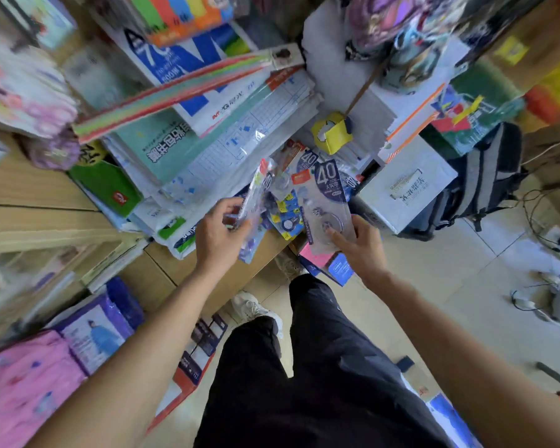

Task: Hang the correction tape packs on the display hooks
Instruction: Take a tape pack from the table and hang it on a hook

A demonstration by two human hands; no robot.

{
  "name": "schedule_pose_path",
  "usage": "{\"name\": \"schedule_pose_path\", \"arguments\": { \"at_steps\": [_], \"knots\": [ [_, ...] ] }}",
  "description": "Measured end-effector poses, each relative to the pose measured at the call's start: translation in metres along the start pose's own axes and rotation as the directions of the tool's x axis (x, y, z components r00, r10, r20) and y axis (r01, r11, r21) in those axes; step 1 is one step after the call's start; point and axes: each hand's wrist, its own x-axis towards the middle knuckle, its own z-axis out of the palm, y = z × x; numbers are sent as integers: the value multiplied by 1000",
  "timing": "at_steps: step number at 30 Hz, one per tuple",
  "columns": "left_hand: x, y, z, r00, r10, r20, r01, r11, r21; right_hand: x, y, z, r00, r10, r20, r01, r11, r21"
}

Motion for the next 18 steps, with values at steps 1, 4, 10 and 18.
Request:
{"name": "schedule_pose_path", "arguments": {
  "at_steps": [1,4,10,18],
  "knots": [
    [-7,8,-12,1000,6,-24,-6,1000,-30,-6,-14,-2,998,-58,-2,58,998,-20],
    [-22,52,-56,990,74,-119,-78,996,-32,-21,-64,-12,977,-213,-18,212,976,-56],
    [-33,135,-131,916,266,-301,-265,963,45,-46,-164,-17,833,-543,-110,535,840,-95],
    [-40,229,-220,737,504,-450,-465,861,204,-87,-287,-19,534,-827,-172,842,538,29]
  ]
}}
